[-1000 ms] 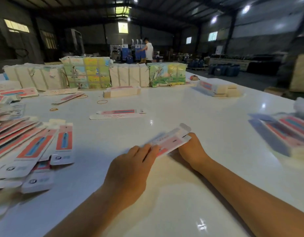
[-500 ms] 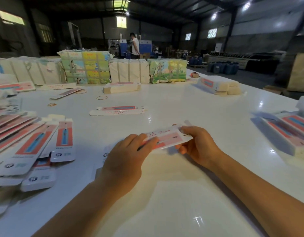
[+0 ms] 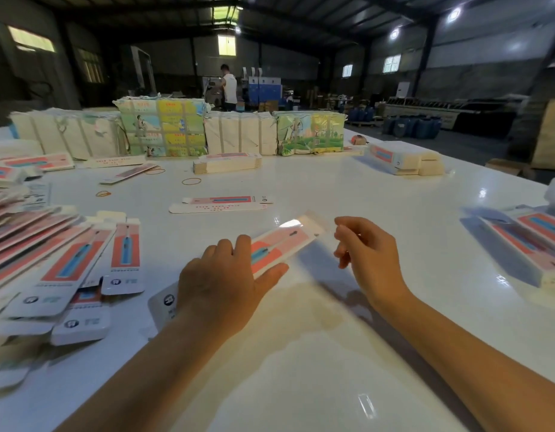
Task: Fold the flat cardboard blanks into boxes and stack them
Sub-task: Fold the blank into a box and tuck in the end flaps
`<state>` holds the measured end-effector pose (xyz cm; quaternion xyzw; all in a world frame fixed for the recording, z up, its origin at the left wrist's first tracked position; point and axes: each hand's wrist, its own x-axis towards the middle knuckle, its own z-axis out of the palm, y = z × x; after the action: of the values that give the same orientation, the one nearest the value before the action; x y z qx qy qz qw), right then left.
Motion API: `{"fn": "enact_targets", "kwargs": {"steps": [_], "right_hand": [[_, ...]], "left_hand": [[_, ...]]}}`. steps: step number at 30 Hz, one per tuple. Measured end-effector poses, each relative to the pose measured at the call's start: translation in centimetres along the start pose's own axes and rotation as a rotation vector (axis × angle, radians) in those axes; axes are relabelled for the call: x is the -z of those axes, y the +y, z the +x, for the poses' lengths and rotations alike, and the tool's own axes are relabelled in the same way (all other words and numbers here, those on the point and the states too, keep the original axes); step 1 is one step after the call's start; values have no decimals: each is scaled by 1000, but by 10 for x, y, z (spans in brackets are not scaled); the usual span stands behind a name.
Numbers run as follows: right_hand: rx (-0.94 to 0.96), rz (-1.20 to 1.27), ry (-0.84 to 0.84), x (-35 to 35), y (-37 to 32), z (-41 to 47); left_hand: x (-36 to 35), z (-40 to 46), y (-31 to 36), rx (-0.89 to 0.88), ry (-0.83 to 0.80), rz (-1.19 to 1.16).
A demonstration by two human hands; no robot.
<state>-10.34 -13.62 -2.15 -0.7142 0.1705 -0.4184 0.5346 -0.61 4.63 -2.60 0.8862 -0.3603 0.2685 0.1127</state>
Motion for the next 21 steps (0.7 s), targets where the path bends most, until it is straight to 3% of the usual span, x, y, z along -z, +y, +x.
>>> {"fn": "enact_targets", "kwargs": {"steps": [4, 15, 21], "right_hand": [[161, -120, -90, -8, -5, -13], [45, -80, -175, -14, -5, -17], [-31, -176, -268, -14, 0, -14]], "left_hand": [[2, -2, 6, 8, -5, 20], [3, -1, 4, 27, -28, -47], [3, -4, 2, -40, -61, -5]]}}
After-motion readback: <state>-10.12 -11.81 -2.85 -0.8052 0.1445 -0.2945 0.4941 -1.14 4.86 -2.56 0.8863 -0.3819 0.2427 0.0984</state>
